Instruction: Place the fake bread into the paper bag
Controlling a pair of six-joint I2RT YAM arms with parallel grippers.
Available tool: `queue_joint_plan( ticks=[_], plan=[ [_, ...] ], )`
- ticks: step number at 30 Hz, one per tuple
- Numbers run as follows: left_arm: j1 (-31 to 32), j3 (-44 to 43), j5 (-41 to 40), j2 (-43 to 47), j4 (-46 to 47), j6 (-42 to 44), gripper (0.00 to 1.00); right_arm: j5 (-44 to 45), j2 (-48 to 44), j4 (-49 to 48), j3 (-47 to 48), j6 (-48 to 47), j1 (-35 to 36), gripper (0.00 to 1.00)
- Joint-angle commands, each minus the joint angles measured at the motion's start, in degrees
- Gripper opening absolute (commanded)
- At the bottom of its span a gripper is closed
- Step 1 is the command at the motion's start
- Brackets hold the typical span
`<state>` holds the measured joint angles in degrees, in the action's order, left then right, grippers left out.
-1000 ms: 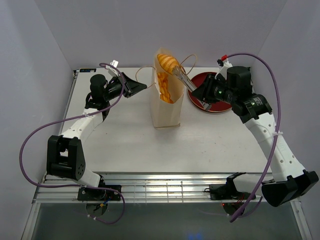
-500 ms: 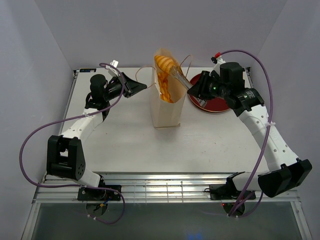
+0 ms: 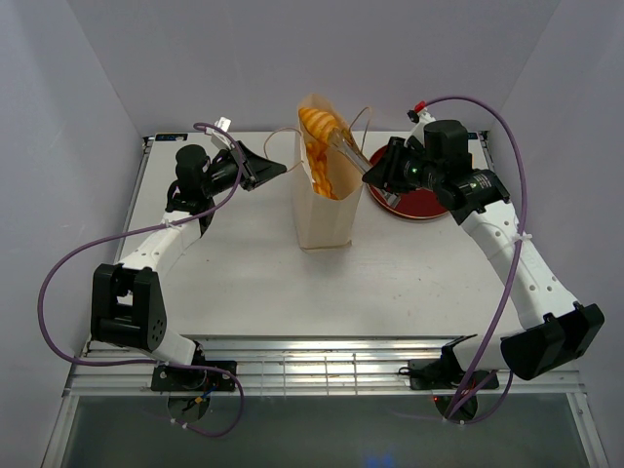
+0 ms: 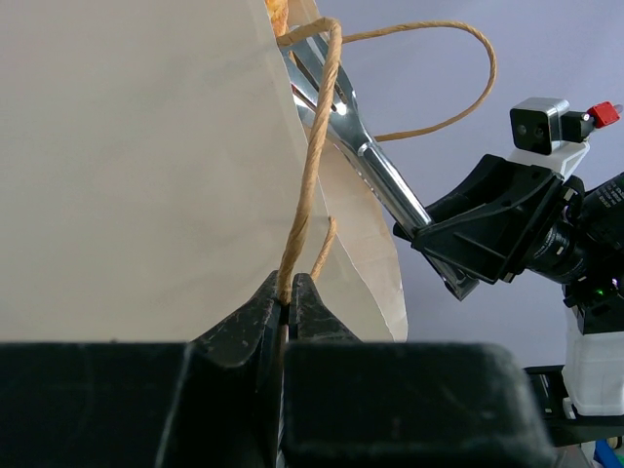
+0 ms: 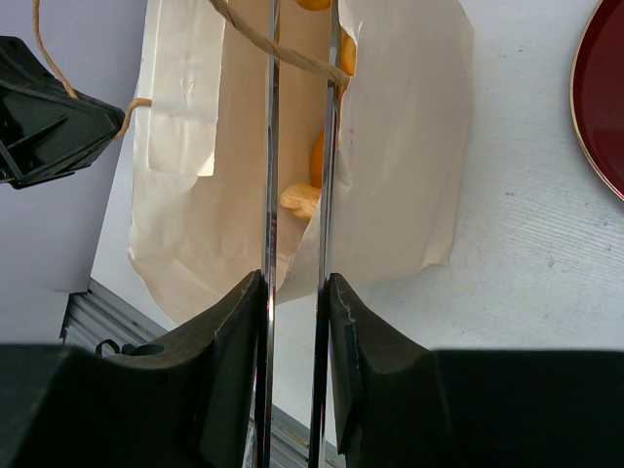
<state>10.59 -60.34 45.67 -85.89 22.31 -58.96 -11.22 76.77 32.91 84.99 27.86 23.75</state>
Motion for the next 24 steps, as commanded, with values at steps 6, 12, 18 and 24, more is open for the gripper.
queue_joint_plan(
  ticks=[6, 12, 18, 24],
  plan=[
    [0.1, 0.1, 0.6, 1.6, 0.5, 0.4, 0.09, 1.8, -2.1, -3.3, 1.6, -1.3, 0.2, 0.34],
    [0.1, 0.5, 0.6, 1.8, 0.5, 0.4, 0.09, 1.6, -2.3, -3.3, 1.3, -1.4, 0.2, 0.37],
    [0.1, 0.3, 0.6, 1.9, 0.5, 0.3, 0.09, 1.5, -2.5, -3.1, 1.8, -1.6, 0.2, 0.40],
    [0.2, 0.1, 0.5, 1.8, 0.5, 0.4, 0.09, 1.3, -2.6, -2.8, 1.8, -1.7, 0.2, 0.41]
  ],
)
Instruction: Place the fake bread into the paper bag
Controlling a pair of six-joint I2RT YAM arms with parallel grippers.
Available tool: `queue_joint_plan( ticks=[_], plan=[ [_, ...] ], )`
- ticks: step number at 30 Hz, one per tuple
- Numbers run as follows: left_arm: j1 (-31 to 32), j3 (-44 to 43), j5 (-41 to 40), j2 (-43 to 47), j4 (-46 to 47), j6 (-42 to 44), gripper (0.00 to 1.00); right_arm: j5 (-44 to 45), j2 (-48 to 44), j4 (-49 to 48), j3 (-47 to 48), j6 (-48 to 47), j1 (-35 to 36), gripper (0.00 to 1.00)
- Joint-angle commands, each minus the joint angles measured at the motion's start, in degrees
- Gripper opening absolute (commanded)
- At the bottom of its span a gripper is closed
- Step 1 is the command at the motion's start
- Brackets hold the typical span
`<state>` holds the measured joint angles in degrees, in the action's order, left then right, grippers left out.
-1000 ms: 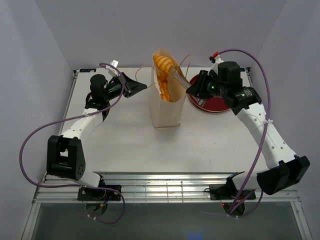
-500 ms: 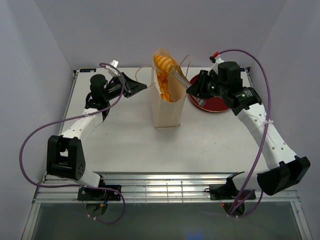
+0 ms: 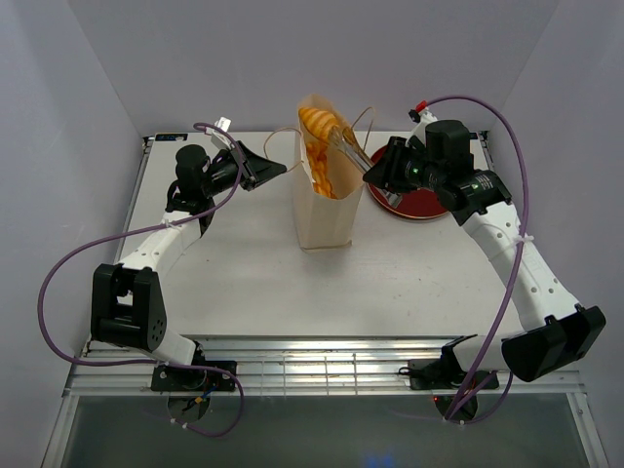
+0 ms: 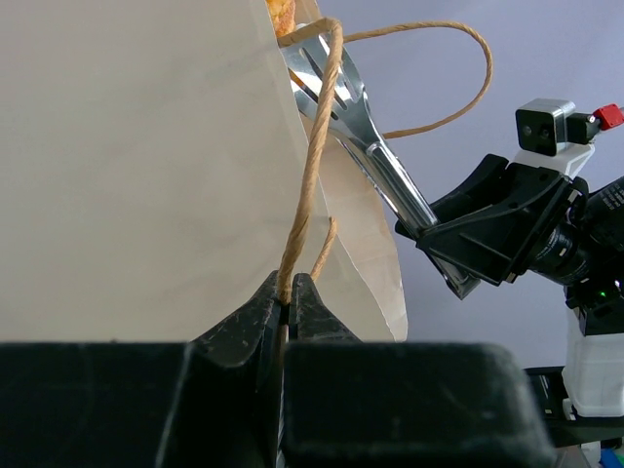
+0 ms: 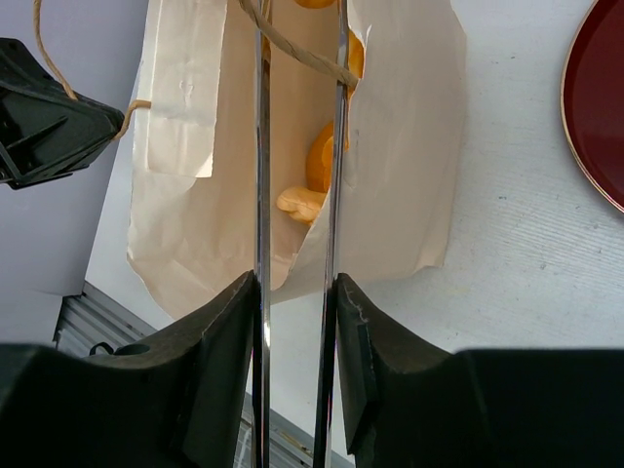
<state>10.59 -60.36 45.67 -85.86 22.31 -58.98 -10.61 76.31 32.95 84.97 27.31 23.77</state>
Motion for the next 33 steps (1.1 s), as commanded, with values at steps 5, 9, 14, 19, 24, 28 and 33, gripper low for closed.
queue_joint_plan(
  ticks=[5, 9, 14, 19, 24, 28, 33],
  plan=[
    [0.1, 0.2, 0.6, 1.8, 0.5, 0.4, 0.09, 0.6, -2.4, -2.8, 1.8, -1.2, 0.2, 0.43],
    [0.2, 0.2, 0.5, 1.8, 0.5, 0.4, 0.09, 0.5, -2.7, -2.7, 2.0, -1.2, 0.1, 0.43],
    [0.1, 0.3, 0.3, 1.8, 0.5, 0.4, 0.09, 0.5, -3.2, -2.5, 1.6, -1.5, 0.2, 0.44],
    [0.1, 0.2, 0.3, 1.8, 0.5, 0.3, 0.09, 0.7, -3.9, -2.2, 1.4, -1.6, 0.1, 0.45],
    [0.1, 0.1, 0.2, 1.9, 0.5, 0.3, 0.09, 0.0, -3.9, -2.0, 2.3, -1.8, 0.1, 0.45],
    [0.1, -0.1, 0.2, 2.1, 0.5, 0.3, 0.10, -1.9, -4.2, -3.0, 2.2, -1.9, 0.2, 0.45],
    [0.1, -0.4, 0.2, 2.2, 0.6, 0.3, 0.24, -4.8, -5.2, -4.7, 1.4, -2.2, 0.1, 0.45]
  ],
)
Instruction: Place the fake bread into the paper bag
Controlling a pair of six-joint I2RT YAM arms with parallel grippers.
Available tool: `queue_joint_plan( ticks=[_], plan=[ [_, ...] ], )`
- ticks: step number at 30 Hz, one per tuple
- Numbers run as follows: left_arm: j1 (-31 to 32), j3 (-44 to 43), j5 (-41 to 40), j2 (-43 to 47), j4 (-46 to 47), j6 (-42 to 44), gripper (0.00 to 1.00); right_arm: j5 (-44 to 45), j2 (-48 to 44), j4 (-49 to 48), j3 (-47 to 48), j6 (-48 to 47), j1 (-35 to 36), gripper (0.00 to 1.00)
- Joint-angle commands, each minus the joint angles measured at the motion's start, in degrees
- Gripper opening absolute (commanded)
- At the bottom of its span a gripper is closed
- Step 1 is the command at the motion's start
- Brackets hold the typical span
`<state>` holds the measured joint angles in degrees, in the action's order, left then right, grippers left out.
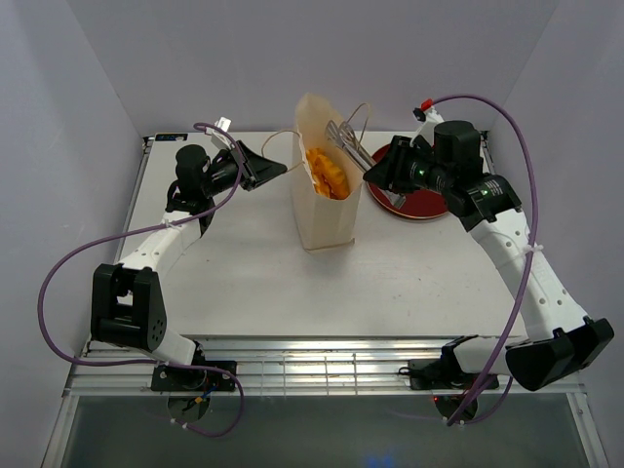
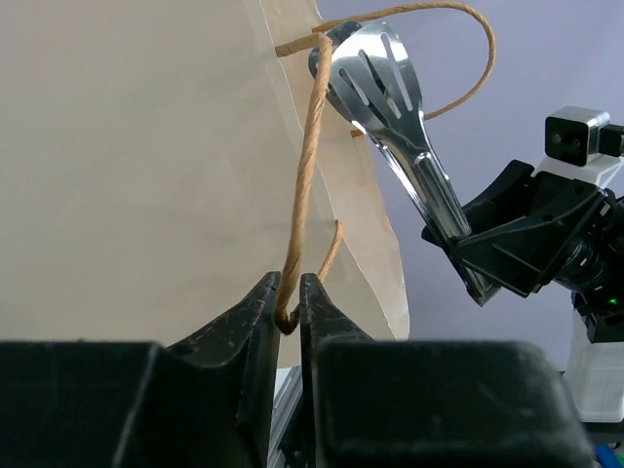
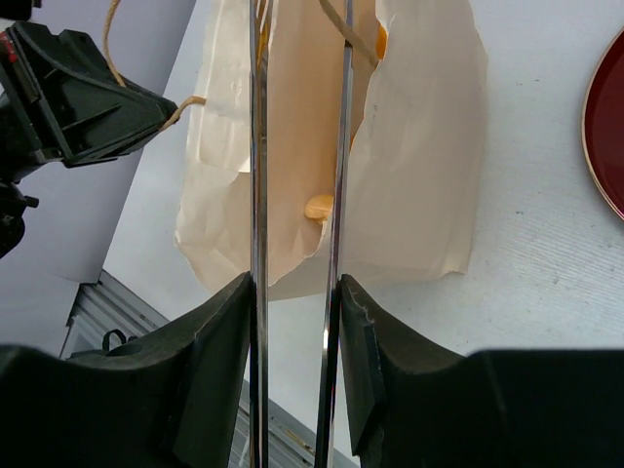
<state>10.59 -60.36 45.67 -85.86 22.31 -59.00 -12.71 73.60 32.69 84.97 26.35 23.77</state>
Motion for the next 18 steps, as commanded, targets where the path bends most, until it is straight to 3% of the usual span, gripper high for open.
queue_joint_plan(
  ticks=[1, 8, 11, 18],
  plan=[
    [0.2, -0.5, 0.2, 2.2, 0.5, 0.4, 0.26, -3.0, -2.6, -4.5, 1.4, -1.4, 0.1, 0.44],
    [0.2, -0.8, 0.0, 2.5, 0.5, 0.1, 0.49, -5.7, -4.1, -5.6, 1.6, -1.5, 0.2, 0.44],
    [0.1, -1.3, 0.1, 2.6, 0.5, -0.3, 0.68, -5.9, -4.6, -5.7, 2.9, -1.8, 0.1, 0.44],
    [0.1, -1.5, 0.0, 4.8, 0.5, -0.6, 0.79, -3.6, -5.9, -4.7, 6.3, -3.6, 0.1, 0.43]
  ],
)
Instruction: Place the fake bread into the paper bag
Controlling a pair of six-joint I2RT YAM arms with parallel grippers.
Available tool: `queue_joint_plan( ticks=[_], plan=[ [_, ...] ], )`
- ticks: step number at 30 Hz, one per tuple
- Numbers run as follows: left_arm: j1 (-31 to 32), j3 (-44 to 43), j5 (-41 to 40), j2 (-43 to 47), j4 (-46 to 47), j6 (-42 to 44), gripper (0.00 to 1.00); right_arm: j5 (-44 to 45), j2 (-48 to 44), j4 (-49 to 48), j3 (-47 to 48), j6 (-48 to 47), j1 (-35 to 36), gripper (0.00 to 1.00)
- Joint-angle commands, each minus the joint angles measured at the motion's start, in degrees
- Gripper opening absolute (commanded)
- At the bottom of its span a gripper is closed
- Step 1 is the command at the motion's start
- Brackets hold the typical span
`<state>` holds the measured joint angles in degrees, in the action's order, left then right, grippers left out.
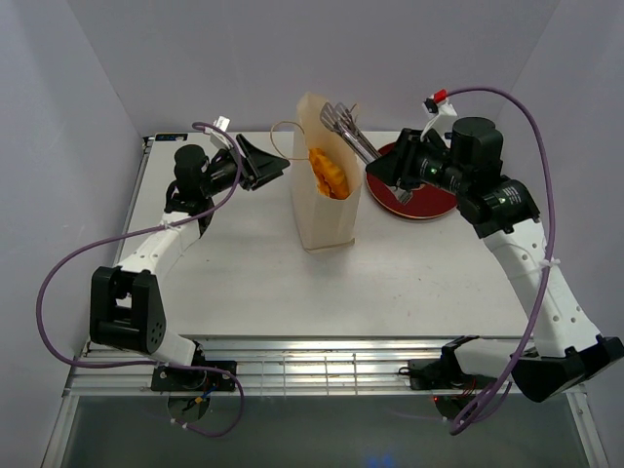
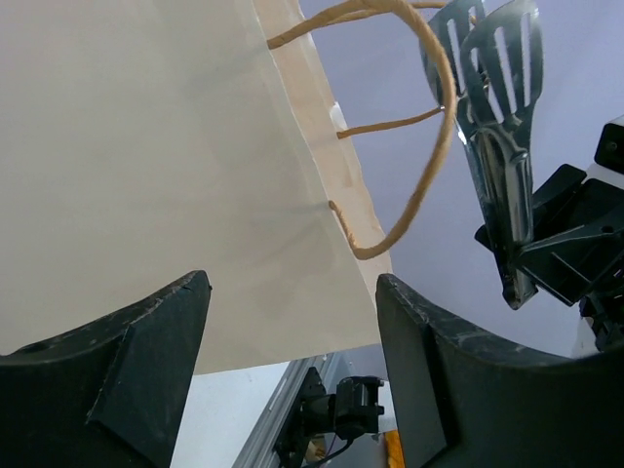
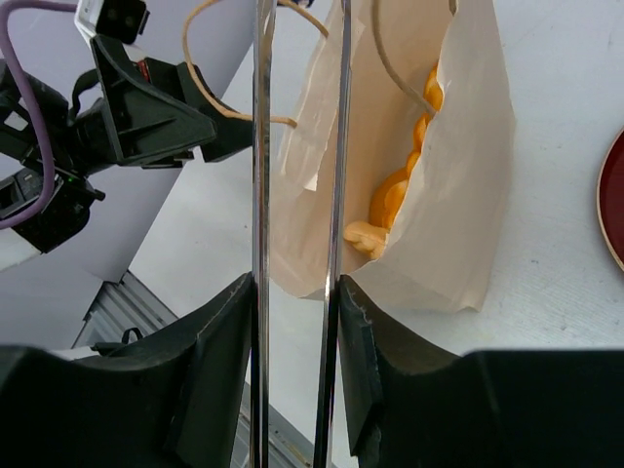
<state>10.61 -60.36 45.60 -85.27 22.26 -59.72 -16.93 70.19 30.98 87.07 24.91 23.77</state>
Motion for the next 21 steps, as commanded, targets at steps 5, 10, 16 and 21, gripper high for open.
queue_joint_plan(
  ticks=[5, 10, 16, 21],
  plan=[
    [0.1, -1.0, -0.3, 6.9, 0.1, 0.1, 0.85, 2.5, -4.4, -3.3, 6.5, -2.8, 0.1, 0.43],
    [0.1, -1.1, -3.1, 10.3, -3.0, 1.8, 0.98, 9.2, -7.3, -4.3, 6.8, -3.8, 0.1, 0.42],
    [0.2, -2.5, -8.7, 15.7, -10.3, 6.3, 0.98, 21.8, -10.9, -4.7, 7.5, -5.8, 0.1, 0.42],
    [0.1, -3.6, -13.9, 18.5, -15.2, 8.5, 0.98, 32.5, -11.9, -2.9, 8.0, -8.0, 0.1, 0.42]
  ],
)
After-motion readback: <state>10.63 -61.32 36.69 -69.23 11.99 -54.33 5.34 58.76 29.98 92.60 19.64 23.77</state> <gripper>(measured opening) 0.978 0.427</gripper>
